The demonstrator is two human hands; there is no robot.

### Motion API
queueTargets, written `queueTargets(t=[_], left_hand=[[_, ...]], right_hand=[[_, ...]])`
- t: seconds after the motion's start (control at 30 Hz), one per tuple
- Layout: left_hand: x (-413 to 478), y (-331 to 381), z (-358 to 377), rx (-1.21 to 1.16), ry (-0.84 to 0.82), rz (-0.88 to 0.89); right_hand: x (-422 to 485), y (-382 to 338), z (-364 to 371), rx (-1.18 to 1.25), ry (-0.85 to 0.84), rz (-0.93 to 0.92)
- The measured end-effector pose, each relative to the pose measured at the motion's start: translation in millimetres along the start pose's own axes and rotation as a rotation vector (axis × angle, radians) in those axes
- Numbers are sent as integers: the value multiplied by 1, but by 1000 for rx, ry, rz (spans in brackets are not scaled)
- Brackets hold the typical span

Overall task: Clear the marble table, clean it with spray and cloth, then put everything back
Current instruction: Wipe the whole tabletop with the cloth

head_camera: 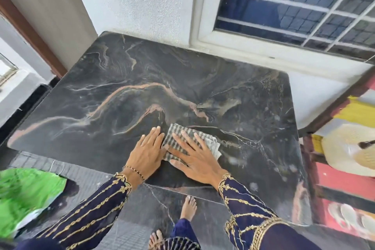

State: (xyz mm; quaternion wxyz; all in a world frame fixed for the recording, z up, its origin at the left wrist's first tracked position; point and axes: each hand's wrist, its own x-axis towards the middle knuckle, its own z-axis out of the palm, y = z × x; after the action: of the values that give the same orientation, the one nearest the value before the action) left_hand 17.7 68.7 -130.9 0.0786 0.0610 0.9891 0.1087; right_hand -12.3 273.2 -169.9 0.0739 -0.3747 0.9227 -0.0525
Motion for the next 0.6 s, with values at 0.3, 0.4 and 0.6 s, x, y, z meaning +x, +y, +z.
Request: queueTargets(t=[0.3,0.4,0.6], left_hand=[[-34,28,1,-90,16,15],[-26,37,0,-91,4,25],[0,56,3,-95,-62,91]], right_hand=[[-72,-27,9,-30,-25,-82],[-95,-17,5,-20,-23,-112],[-94,14,-5,18,-63,-154]])
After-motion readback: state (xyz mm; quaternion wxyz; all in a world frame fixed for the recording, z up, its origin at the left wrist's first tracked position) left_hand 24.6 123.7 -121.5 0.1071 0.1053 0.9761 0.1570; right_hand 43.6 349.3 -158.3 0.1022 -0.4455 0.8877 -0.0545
